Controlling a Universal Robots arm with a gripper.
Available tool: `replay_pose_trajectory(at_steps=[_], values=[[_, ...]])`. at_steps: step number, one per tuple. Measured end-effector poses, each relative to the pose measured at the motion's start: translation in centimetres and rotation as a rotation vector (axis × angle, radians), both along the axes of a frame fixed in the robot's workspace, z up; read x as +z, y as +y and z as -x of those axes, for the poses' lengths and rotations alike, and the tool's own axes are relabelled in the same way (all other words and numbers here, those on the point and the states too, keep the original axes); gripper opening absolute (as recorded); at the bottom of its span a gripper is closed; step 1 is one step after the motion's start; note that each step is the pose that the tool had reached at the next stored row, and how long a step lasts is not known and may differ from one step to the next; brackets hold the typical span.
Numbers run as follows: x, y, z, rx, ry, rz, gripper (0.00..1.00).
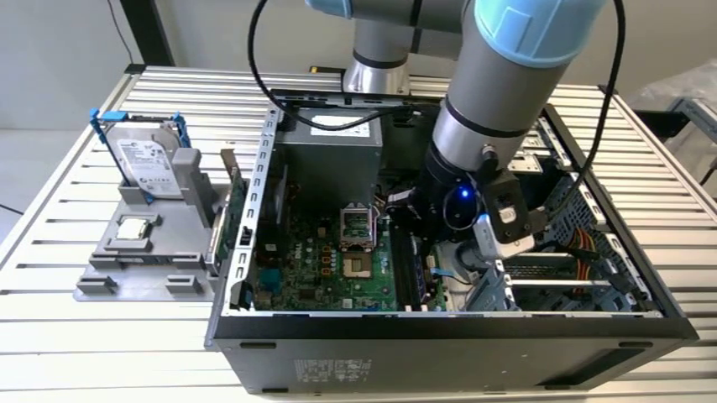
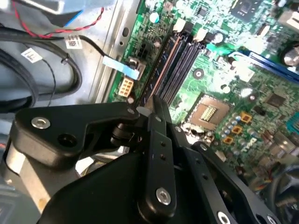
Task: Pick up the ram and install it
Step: 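Press down the ram until it locks into place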
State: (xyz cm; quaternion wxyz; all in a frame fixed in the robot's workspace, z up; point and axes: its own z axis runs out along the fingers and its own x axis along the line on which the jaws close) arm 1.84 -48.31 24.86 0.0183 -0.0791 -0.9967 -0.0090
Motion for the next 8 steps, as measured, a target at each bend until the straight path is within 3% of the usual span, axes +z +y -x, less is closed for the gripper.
replay_pose_trajectory(at_steps=[5, 8], values=[[2.28, 0.00, -0.01, 0.000, 0.0000, -0.0001, 0.00], [2.44, 0.00, -0.01, 0.000, 0.0000, 0.0001, 0.00]])
